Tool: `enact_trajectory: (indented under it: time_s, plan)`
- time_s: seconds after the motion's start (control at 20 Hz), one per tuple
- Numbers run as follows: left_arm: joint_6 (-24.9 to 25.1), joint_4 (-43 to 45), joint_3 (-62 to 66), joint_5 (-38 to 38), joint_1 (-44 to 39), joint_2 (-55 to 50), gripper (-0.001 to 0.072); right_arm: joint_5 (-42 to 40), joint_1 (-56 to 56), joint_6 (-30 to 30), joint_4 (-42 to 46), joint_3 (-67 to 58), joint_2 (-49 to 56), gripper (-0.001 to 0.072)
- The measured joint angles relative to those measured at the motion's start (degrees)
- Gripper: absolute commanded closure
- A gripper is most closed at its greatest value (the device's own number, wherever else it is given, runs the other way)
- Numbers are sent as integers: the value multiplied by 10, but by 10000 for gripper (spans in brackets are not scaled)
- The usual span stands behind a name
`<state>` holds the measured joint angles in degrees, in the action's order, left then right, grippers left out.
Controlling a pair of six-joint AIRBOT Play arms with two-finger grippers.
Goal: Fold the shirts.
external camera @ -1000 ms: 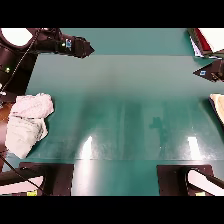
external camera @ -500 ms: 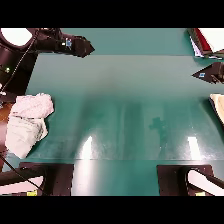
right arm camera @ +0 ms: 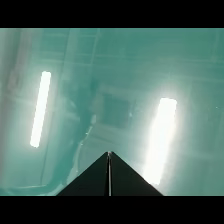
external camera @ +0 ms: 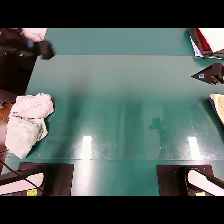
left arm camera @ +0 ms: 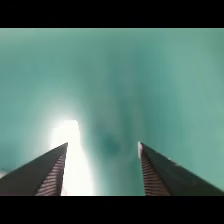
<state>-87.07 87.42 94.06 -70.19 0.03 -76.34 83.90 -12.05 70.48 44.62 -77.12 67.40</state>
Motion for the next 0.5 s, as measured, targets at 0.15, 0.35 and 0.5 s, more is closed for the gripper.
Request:
enact_trajectory:
  time_s: [0.15, 0.35, 0.5]
  plan:
    - [-22, 46, -92, -11, 71, 2, 171, 1, 0, 0, 0, 0, 0, 696]
    - [-35, 70, -230, 30, 134, 2, 171, -3, 0, 0, 0, 0, 0, 696]
    - [-38, 81, -299, 75, 152, 2, 174, -9, 0, 0, 0, 0, 0, 695]
